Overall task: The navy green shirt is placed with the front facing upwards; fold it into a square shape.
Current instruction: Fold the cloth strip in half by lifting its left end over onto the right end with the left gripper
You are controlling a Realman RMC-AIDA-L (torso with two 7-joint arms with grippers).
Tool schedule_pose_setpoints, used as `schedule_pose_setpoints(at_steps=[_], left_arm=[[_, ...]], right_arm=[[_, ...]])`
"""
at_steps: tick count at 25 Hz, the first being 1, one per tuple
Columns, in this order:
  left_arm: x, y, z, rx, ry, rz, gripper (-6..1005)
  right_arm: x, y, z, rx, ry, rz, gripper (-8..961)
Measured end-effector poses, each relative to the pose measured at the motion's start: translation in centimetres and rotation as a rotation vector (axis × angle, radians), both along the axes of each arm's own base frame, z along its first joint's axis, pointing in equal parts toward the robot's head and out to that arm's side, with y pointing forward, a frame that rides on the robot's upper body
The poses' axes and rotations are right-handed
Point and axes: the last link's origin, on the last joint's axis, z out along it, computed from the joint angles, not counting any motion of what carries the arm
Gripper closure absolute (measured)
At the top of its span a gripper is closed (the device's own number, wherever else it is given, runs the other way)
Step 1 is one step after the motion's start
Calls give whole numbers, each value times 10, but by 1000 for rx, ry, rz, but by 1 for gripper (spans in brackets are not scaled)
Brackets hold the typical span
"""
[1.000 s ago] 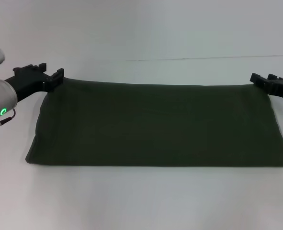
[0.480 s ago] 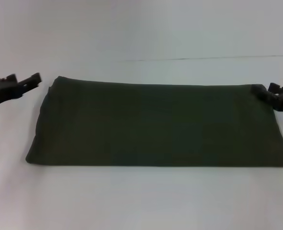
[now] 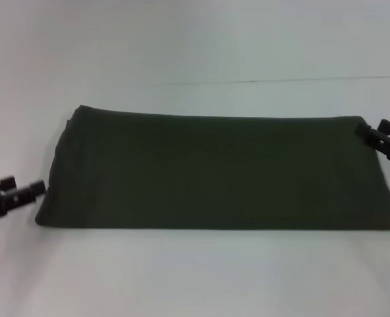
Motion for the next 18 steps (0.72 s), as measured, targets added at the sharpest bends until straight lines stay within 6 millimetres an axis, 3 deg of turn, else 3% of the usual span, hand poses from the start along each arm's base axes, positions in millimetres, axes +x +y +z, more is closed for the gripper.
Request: schedule_pose_setpoints(at_steps=[18], left_arm=[[-10,4,-37,-119,103,93,204]], right_arm=[[-5,-2,-4,-15,7,35,215]])
